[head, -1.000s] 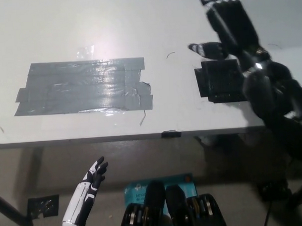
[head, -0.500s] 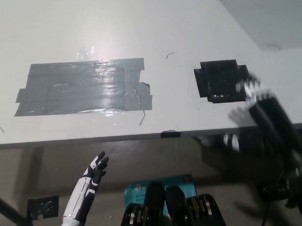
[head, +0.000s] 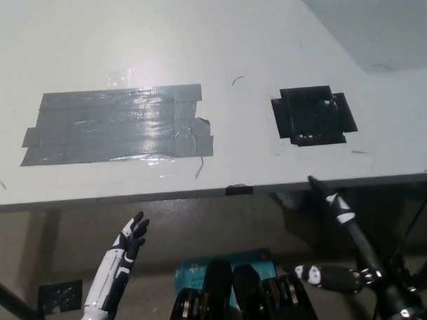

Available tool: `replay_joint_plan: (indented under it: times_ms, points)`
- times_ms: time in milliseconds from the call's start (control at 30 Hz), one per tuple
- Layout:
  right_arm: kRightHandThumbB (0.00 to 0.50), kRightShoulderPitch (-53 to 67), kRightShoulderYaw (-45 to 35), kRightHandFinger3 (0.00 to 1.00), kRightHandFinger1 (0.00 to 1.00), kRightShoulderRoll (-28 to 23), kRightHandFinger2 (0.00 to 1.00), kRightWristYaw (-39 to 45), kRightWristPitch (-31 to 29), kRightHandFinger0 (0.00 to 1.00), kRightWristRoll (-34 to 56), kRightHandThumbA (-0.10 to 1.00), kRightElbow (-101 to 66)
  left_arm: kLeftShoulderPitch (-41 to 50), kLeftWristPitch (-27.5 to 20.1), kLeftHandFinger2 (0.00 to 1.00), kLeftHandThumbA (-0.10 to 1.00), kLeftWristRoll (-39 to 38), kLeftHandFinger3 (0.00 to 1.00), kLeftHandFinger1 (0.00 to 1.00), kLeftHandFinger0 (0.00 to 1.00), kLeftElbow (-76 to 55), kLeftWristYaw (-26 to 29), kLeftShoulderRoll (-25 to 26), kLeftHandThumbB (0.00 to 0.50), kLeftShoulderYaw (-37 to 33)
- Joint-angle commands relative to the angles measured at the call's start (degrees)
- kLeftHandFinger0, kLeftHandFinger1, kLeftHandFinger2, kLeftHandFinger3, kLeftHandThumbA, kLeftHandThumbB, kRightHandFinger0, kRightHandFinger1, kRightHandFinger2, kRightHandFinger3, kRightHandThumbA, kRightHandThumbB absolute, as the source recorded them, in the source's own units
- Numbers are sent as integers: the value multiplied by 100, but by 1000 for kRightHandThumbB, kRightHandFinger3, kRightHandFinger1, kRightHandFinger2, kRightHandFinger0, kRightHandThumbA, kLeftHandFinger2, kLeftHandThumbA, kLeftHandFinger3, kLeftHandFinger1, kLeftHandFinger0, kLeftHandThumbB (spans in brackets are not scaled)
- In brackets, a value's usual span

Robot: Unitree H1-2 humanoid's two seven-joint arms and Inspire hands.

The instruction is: A tripod is kept on the middle of the desk infront of the robot and the robot grabs one of its legs to pick it up and hands it to a person

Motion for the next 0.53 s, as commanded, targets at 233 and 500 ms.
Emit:
replay_joint_plan:
  times_ms: [233, 500]
  points:
    - [279, -12, -299, 1000, 1000, 272, 1000, 1252, -61, 1000, 1164, 1000, 505, -66, -554, 1000, 1000, 24, 1000, 1000, 1000, 46, 156, -25, 113, 208]
    - [255, 5, -356, 1000, 1000, 310, 1000, 1433, 39, 1000, 1004, 1000, 602, -74, -578, 1000, 1000, 0, 1000, 1000, 1000, 23, 132, -34, 101, 253]
